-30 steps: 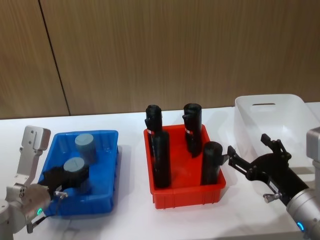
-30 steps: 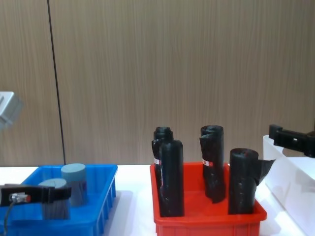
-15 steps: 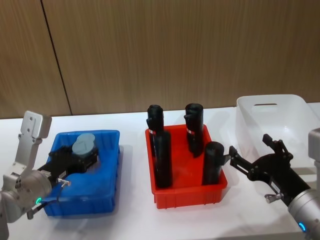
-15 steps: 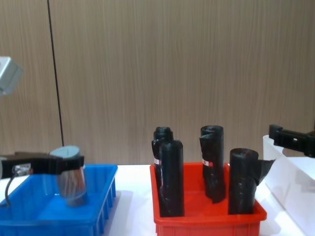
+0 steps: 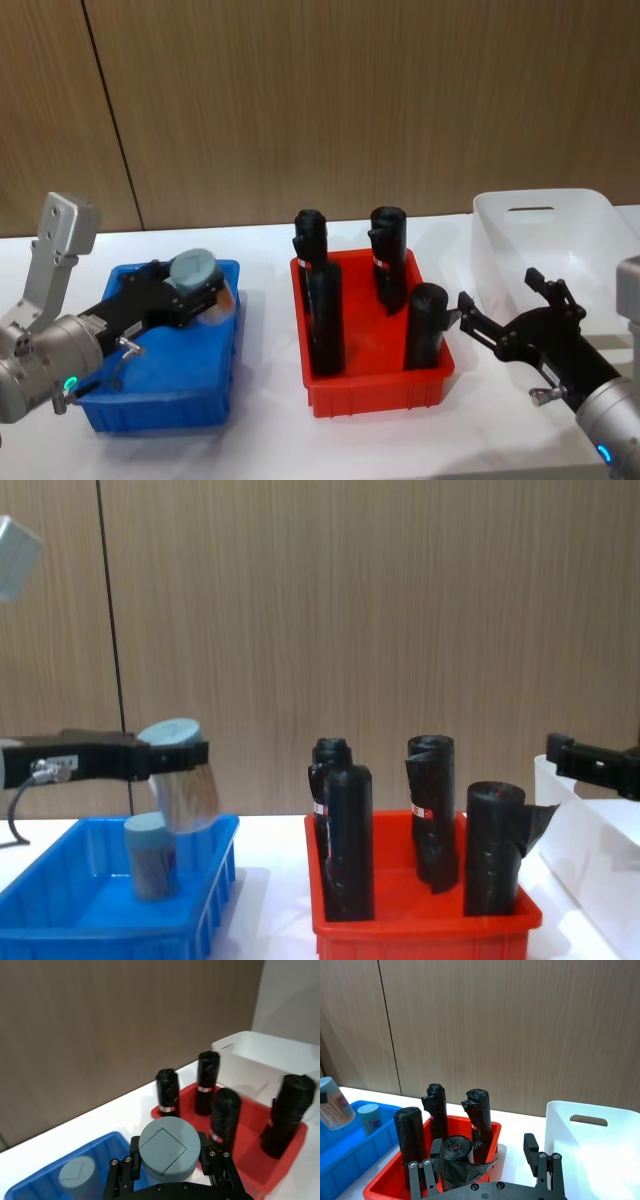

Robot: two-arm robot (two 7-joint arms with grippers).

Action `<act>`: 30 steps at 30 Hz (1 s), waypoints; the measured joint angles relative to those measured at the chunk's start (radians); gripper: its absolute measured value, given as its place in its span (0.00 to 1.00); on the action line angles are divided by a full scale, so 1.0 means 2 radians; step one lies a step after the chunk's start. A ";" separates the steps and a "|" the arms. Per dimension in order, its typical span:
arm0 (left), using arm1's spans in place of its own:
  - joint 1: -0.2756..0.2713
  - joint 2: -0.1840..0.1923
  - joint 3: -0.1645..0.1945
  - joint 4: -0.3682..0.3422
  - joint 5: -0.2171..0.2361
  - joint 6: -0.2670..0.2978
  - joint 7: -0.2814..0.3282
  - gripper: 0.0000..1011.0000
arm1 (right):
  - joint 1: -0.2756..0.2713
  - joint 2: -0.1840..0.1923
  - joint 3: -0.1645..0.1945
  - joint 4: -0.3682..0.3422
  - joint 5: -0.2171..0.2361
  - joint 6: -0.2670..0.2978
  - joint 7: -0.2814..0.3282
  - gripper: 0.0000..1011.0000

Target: Pick the cotton swabs from the blue box and place them into the white box.

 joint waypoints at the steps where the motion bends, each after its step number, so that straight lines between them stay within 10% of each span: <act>1: -0.002 0.001 0.000 -0.001 -0.002 -0.001 -0.011 0.66 | 0.000 0.000 0.000 0.000 0.000 0.000 0.000 0.99; 30: -0.052 -0.010 0.016 0.030 -0.025 -0.007 -0.242 0.66 | 0.000 0.000 0.000 0.000 0.000 0.000 0.000 0.99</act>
